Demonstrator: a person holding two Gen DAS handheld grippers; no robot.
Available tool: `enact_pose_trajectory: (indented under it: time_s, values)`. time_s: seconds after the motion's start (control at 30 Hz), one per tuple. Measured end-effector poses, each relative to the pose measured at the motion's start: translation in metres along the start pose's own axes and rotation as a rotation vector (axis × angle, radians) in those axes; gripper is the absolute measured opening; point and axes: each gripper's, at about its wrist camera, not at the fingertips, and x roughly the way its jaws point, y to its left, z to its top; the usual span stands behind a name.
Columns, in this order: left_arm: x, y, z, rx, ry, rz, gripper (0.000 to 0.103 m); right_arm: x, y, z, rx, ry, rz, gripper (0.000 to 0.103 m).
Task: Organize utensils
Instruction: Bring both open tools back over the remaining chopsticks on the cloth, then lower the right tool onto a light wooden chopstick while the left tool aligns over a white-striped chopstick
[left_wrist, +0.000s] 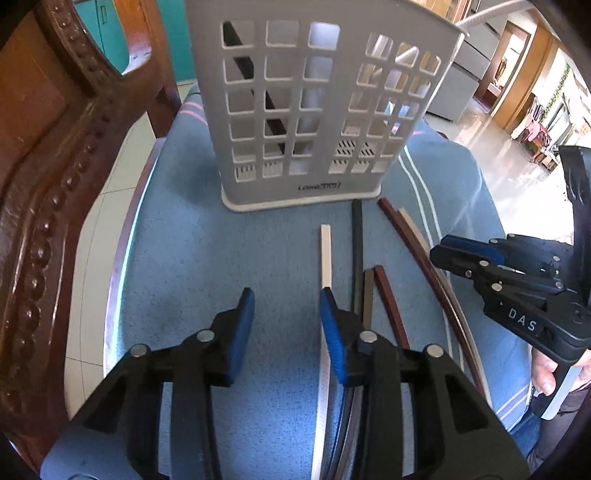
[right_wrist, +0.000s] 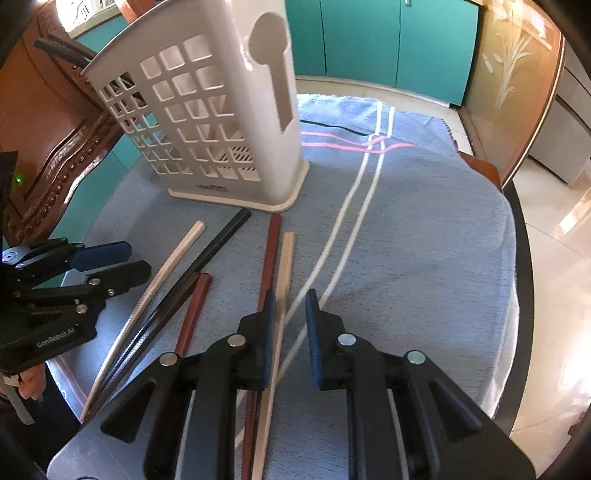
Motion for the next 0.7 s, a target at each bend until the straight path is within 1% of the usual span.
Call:
enact_pose_trajectory:
  time_s: [0.03,0.13,0.33,0.4,0.53,0.7]
  values:
    - [0.001,0.0,-0.001,0.001,0.003,-0.001,0.037,0.0,0.007,-0.002,-0.008,0.0,-0.004,0.018]
    - [0.007,-0.007,-0.004,0.007,0.013,-0.001,0.037,0.002,0.016,-0.004,-0.049,0.0,-0.051,0.018]
    - [0.013,-0.023,-0.003,0.029,0.013,-0.01,0.037,0.003,0.012,0.0,-0.032,-0.001,-0.061,0.018]
    - [0.018,-0.027,-0.001,0.041,0.021,0.002,0.037,0.003,0.014,0.0,-0.037,-0.004,-0.07,0.018]
    - [0.023,-0.039,-0.003,0.079,0.014,0.049,0.037,0.004,0.02,-0.003,-0.069,-0.016,-0.108,0.018]
    - [0.025,-0.044,-0.002,0.083,0.014,0.056,0.038,0.002,0.023,-0.007,-0.079,-0.021,-0.124,0.02]
